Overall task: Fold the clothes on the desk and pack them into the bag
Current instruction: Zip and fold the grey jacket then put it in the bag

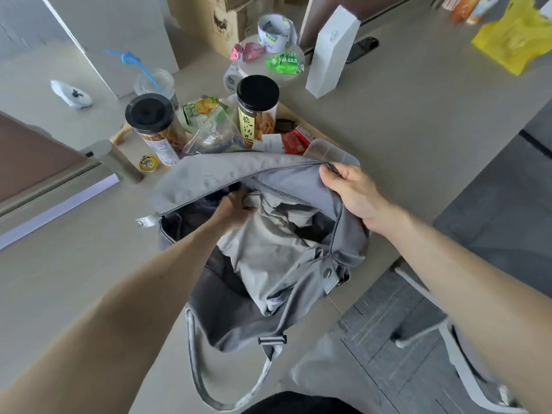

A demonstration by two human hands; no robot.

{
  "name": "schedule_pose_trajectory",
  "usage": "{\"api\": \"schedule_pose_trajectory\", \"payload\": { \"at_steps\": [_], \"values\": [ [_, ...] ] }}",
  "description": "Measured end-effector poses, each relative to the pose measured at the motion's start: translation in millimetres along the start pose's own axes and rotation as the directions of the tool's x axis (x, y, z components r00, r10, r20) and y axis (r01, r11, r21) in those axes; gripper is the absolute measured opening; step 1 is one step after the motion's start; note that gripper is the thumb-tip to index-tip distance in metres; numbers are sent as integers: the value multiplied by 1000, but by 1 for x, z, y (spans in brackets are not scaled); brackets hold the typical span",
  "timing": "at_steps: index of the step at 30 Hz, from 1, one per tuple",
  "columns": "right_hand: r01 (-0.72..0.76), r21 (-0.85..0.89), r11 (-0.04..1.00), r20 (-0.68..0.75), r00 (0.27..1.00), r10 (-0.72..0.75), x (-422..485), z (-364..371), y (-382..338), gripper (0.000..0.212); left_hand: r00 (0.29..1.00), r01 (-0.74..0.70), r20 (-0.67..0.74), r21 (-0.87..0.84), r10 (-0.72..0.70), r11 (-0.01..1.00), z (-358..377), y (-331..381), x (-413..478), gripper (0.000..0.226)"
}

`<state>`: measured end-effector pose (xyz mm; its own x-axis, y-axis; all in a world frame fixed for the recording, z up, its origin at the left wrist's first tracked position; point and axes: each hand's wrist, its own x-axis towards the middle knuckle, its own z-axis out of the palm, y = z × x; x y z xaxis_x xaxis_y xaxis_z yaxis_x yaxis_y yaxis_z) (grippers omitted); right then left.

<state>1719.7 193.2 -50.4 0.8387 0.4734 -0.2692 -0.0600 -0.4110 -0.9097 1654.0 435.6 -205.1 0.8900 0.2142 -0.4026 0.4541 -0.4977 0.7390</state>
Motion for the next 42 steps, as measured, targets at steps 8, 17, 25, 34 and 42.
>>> {"api": "schedule_pose_trajectory", "payload": {
  "at_steps": [8,17,25,34,42],
  "values": [
    [69,52,996,-111,992,-62,8,-24,-30,47,984,55,-176,163,-26,985,16,22,26,37],
    [1,30,1000,-140,990,3,18,-30,-17,46,989,32,-131,635,67,772,6,8,-14,82],
    [-6,-23,1000,-189,982,2,16,-28,-1,39,882,-323,460,750,-104,577,-39,-38,-106,82],
    [-43,-45,998,-255,966,30,1,-17,4,51,859,-419,464,880,-216,224,-53,-42,-141,52],
    [-22,-90,996,-266,964,-2,-13,-3,5,44,851,-324,346,938,-394,124,-90,-13,-184,31]
  ]
}}
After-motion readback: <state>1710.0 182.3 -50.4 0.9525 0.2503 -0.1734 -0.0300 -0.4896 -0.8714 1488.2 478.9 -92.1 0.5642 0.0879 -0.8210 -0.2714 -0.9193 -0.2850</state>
